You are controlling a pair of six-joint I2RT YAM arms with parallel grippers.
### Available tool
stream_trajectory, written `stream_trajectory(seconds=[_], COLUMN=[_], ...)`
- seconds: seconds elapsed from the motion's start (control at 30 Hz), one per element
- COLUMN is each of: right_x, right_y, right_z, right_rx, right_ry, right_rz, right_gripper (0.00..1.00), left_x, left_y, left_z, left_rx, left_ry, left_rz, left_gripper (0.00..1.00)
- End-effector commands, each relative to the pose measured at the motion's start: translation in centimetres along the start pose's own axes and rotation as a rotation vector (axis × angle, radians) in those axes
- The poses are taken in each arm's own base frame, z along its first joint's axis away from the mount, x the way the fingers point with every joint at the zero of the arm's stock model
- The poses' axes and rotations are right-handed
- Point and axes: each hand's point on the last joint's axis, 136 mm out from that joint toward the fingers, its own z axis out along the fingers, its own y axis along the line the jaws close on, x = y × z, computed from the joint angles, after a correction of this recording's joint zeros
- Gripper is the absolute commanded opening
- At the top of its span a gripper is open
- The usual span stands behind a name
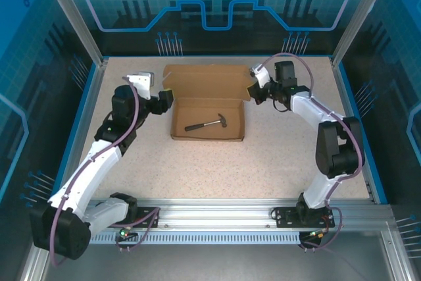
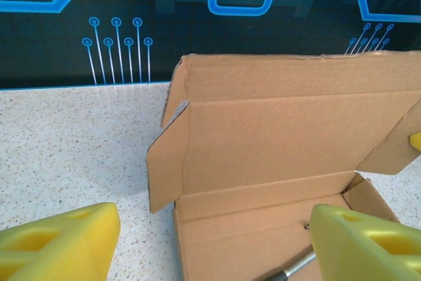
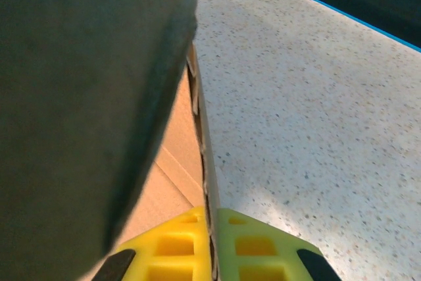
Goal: Fold the paper box
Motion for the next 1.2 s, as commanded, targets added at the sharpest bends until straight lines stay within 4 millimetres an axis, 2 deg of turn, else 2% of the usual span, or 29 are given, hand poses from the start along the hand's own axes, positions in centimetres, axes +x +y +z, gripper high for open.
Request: stream_trajectory(seconds=[0.0,0.2,0.3,0.5,0.7,0.83,1.0,1.17], right_x=[-1.0,-0.9,-0.9,-0.9,-0.9,-1.0,-1.0,-1.1], right_y=[-0.8,-1.5,-1.5,-1.7,-1.7,-1.6,-1.7,-1.6], right_z=[-1.6,-1.7,-1.6,-1.3,-1.1,-1.1,-1.1,-1.0], right_rx=[0.034,0.039,0.034,0.032,0.024,0.023,0.021,0.021], right_ry=[-0.035,-0.032,-0.032,-0.031,-0.031,-0.032,-0.032,-0.034], right_rz=[0.001,0.018,0.020,0.023,0.026,0.028,0.034,0.041], right_gripper=[0.04,0.04,0.04,0.04,0.04,0.04,0.04,0.04], left_x=[-0.5,1.3,1.4,1.7,2.7,3.1,2.8,2.8], left_y=[0.7,2.3,2.2,1.8,2.3,2.4,2.2,2.1], left_z=[1.2,6.0,8.1,10.7,13.0,14.2,14.8,15.3], left_rx=[0.041,0.132,0.179,0.250,0.255,0.267,0.289,0.294], left_ry=[0.008,0.149,0.174,0.175,0.186,0.198,0.191,0.197], left_rz=[-0.008,-0.016,0.015,0.061,0.085,0.092,0.086,0.069], left_gripper=[0.79,0.79,0.78,0.78,0.74,0.65,0.55,0.40])
